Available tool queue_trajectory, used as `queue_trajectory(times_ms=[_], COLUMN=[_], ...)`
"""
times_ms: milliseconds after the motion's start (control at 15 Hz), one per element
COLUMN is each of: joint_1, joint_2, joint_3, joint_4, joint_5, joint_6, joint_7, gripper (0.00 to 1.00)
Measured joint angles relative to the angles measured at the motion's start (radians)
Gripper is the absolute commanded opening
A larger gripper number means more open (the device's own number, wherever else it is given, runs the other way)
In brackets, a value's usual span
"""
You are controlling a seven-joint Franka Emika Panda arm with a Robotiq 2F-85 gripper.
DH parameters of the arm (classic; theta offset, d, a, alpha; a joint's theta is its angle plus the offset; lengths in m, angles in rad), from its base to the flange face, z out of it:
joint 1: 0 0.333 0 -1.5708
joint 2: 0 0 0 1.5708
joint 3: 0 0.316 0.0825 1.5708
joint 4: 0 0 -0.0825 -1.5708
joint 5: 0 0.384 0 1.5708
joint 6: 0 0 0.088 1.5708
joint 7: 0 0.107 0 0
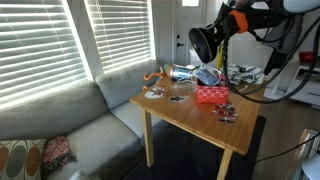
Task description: Pick up the glasses pouch and drop it in the red basket
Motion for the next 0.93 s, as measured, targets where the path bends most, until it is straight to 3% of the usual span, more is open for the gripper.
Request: queue_trajectory(times_ms=[333,933], joint_1=[0.013,0.004], joint_2=[-0.087,-0.227], joint_3=[0.058,0.204], joint_4=[-0.071,-0.178], joint_5=[-0.075,-0.312], joint_6=[0.016,0.008], joint_7=[0.122,0.399], gripper=[0.01,0.01])
